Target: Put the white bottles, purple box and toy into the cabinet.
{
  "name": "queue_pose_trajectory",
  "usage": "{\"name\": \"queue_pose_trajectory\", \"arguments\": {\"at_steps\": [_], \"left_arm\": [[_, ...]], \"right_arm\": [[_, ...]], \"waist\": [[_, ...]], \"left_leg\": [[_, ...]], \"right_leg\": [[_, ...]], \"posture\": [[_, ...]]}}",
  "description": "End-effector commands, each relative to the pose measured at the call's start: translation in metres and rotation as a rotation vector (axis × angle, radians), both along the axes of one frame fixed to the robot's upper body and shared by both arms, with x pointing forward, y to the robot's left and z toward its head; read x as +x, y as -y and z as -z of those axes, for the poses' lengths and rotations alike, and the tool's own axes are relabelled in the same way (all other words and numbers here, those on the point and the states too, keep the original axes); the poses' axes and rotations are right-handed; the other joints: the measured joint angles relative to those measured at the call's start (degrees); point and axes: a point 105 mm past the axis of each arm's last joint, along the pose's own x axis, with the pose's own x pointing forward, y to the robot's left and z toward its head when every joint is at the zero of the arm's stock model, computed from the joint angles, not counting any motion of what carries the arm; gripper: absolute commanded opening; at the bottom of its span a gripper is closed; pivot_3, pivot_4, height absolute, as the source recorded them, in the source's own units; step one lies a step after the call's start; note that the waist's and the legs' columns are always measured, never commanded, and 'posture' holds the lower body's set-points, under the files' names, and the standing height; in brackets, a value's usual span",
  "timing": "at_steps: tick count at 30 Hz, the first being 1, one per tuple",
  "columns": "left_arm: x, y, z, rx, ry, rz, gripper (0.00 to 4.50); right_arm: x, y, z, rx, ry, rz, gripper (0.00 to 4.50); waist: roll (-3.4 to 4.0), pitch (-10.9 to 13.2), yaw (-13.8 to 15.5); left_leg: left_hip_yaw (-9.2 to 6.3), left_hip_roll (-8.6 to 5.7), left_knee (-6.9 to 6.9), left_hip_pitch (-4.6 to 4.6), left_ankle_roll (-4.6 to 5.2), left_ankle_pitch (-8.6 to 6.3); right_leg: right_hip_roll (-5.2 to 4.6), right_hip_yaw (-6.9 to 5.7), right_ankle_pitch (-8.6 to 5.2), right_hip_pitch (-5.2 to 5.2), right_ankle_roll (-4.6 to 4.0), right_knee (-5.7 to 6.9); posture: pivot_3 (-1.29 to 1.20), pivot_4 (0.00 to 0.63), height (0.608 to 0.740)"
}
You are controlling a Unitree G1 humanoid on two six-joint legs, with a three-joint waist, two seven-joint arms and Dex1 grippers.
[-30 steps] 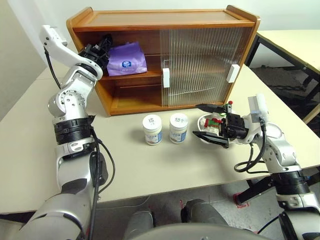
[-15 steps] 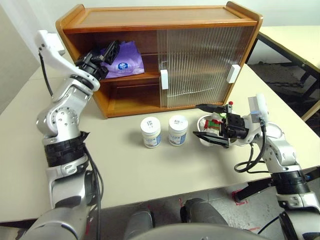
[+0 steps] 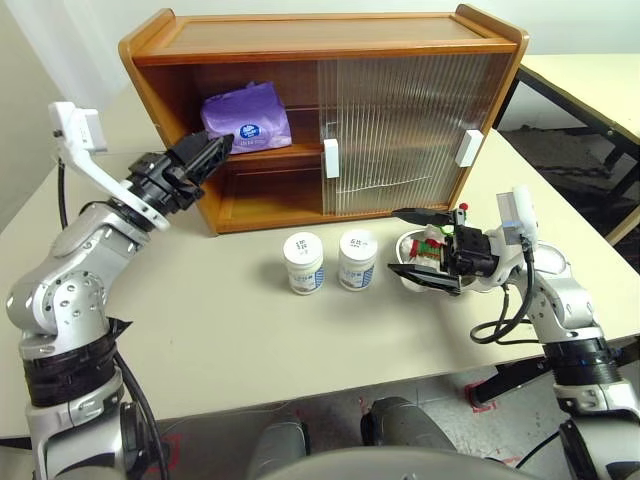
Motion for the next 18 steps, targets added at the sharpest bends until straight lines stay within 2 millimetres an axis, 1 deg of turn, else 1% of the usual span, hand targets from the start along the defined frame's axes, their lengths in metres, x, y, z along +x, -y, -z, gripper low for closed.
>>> {"name": "queue_pose_trajectory", "arguments": {"at_steps": [1, 2, 4, 5, 7, 9, 12, 18], "left_arm": [[0.008, -0.002, 0.019, 0.134, -0.051, -0.051, 1.16], [0.009, -0.003, 0.02, 0.155, -0.051, -0.063, 0.88], [0.015, 0.0, 0.019, 0.164, -0.02, -0.069, 0.16], [0.019, 0.001, 0.019, 0.144, -0.008, -0.078, 0.05], [0.024, 0.003, 0.02, 0.128, 0.007, -0.094, 0.05], [0.03, 0.001, 0.022, 0.154, 0.019, -0.132, 0.05], [0.038, -0.007, 0.027, 0.208, 0.019, -0.201, 0.05], [0.059, -0.022, 0.028, 0.218, 0.036, -0.303, 0.05]], "right_arm": [[0.001, -0.001, 0.0, -0.016, 0.005, -0.006, 4.5], [0.001, -0.001, 0.0, -0.015, 0.005, -0.005, 4.5], [0.0, -0.002, 0.001, -0.014, 0.005, -0.005, 4.5], [0.0, -0.002, 0.002, -0.014, 0.004, -0.002, 4.5], [0.0, -0.003, 0.003, -0.018, 0.001, 0.001, 4.5], [-0.001, -0.002, 0.004, -0.019, 0.0, 0.008, 4.5], [-0.001, -0.001, 0.005, -0.019, -0.001, 0.016, 4.5], [-0.002, 0.0, 0.01, -0.016, -0.012, 0.043, 4.5]], "waist": [[0.0, 0.0, -0.02], [0.0, 0.0, -0.03], [0.0, 0.0, -0.05], [0.0, 0.0, -0.04], [0.0, 0.0, 0.0], [0.0, 0.0, -0.09], [0.01, -0.01, -0.26], [0.01, -0.01, -0.68]], "left_leg": [[-0.06, 0.04, 0.0, 0.02, 0.0, 0.0], [-0.09, 0.07, 0.0, 0.03, -0.01, 0.01], [-0.12, 0.08, 0.0, 0.06, -0.04, 0.02], [-0.14, 0.09, 0.0, 0.07, -0.04, 0.03], [-0.15, 0.1, 0.0, 0.06, -0.05, 0.03], [-0.15, 0.09, 0.01, 0.04, -0.05, 0.03], [-0.13, 0.1, 0.0, 0.0, -0.04, 0.02], [-0.05, 0.08, 0.0, -0.12, -0.03, 0.02]], "right_leg": [[-0.03, 0.02, 0.02, 0.0, 0.01, 0.0], [-0.04, 0.03, 0.02, 0.0, 0.02, 0.0], [-0.02, 0.04, 0.02, -0.01, 0.05, 0.0], [-0.01, 0.03, 0.03, -0.01, 0.05, 0.0], [0.0, 0.03, 0.03, -0.01, 0.06, 0.01], [-0.02, 0.03, 0.09, -0.01, -0.04, 0.0], [-0.01, 0.04, 0.11, -0.05, -0.05, 0.0], [0.02, 0.04, 0.11, -0.12, -0.03, 0.0]], "posture": [[-0.18, 0.0, 0.74], [-0.18, 0.0, 0.74], [-0.19, 0.0, 0.74], [-0.19, 0.0, 0.74], [-0.19, 0.0, 0.74], [-0.2, 0.0, 0.74], [-0.2, 0.0, 0.74], [-0.23, 0.0, 0.74]]}}
